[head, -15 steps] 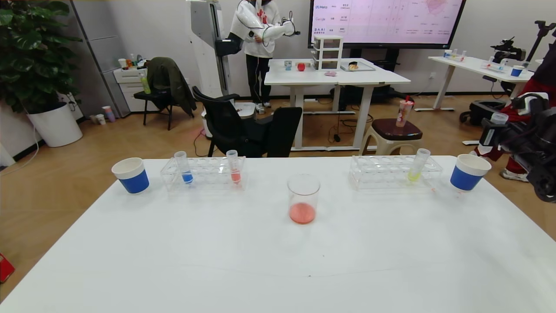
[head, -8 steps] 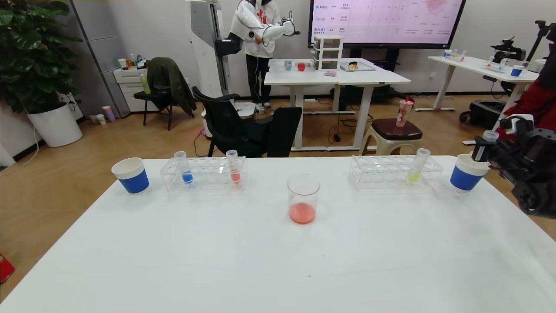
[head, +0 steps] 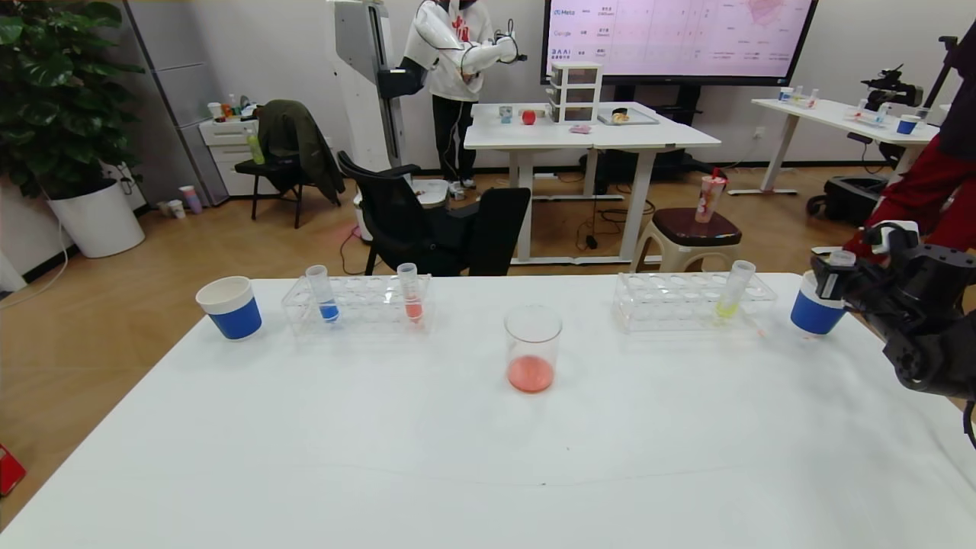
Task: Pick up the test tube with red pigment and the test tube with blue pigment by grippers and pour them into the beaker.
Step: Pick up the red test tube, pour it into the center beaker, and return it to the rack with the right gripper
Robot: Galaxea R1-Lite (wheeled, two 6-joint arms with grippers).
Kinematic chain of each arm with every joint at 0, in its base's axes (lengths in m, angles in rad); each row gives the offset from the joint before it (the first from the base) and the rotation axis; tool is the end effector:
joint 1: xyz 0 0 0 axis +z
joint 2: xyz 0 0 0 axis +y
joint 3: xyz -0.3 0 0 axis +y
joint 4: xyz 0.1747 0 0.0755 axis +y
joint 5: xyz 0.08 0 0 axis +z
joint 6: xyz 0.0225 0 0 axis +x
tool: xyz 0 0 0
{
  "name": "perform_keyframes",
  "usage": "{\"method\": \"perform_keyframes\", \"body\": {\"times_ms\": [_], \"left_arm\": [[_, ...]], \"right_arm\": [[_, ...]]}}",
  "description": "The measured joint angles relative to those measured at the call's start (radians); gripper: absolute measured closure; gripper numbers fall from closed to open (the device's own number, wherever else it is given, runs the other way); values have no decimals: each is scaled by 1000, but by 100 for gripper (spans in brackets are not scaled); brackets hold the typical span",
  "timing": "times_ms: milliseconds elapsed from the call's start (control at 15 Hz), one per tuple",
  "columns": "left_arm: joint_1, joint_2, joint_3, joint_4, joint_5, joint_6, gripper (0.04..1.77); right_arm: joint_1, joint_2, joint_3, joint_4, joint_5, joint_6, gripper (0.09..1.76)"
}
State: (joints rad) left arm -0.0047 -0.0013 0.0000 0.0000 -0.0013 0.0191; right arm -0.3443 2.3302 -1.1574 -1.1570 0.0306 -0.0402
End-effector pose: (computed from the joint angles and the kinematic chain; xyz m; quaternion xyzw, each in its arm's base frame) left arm -0.0229 0.0001 0.0755 0.0095 -0.0007 -0.0030 0.9999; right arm 0.4204 -0.1500 0.0842 -0.0184 0.0109 -0.1560 0.9875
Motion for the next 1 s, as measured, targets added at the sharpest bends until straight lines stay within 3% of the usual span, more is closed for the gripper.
{"method": "perform_keyframes", "body": {"times_ms": [67,133,600,1000], "left_arm": [[0,0,0,0,0,1,6],[0,0,0,0,0,1,6],[0,0,0,0,0,0,6],[0,0,0,0,0,1,6]], "right_arm": [[1,1,0,-14,0,0,33],[3,3,-1,-40,0,-2,15],[57,-35,-9,-121,10,-5,12],[271,-253,77,-61,0,-4,12]]}}
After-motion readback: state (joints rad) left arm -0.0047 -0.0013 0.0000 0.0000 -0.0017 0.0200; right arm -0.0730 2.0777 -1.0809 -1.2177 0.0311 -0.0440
